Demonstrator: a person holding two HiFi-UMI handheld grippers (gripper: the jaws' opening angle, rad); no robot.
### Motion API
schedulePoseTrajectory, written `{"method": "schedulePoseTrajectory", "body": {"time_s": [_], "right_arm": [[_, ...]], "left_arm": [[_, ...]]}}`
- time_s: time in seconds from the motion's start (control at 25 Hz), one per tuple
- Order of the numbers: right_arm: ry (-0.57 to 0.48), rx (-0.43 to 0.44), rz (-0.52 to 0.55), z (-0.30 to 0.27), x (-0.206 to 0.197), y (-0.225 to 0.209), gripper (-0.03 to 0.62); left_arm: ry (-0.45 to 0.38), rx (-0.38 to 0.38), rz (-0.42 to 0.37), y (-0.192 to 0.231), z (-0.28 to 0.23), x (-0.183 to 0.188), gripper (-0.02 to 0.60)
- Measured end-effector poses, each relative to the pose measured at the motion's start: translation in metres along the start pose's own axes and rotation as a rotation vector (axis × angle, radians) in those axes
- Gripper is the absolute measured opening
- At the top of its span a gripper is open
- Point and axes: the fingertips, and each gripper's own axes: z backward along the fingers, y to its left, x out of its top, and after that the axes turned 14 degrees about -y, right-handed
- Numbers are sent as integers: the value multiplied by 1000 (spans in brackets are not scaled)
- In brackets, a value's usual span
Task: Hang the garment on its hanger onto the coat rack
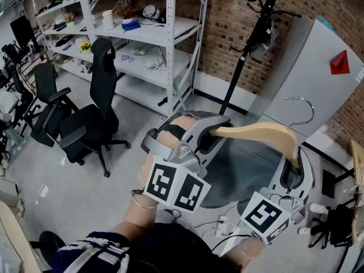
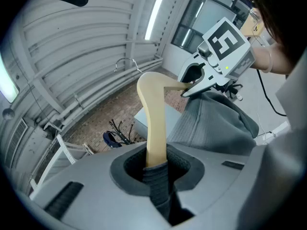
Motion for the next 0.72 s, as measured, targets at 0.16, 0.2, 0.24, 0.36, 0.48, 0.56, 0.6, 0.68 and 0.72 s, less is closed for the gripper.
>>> {"method": "schedulePoseTrajectory", "body": {"time_s": [0.16,0.2,0.24,0.36,0.48,0.56,0.6,0.68,0.72], "right_arm": [[-10,-2,-10,1,0,1,94],[-11,0,-11,2,0,2,94],[-11,3,-13,2,0,3,94],[-27,14,-29,0,1,5,94],[-46,21,-43,0,2,5,94],[-53,29,-43,-1,0,7,94],[-56,35,-42,-2,-1,8,94],[-62,49,-42,-3,-4,12,94],[-64,54,-42,-4,-6,14,94]], "left_arm": [[6,0,-5,-1,2,1,52],[8,1,-7,-2,2,1,52],[10,3,-9,-2,3,1,52],[19,11,-13,-1,6,0,52],[29,23,-17,-1,8,1,52],[39,33,-17,-3,8,0,52],[45,36,-16,-4,8,-1,52],[57,37,-10,-8,7,-4,52],[62,36,-6,-10,6,-6,52]]}}
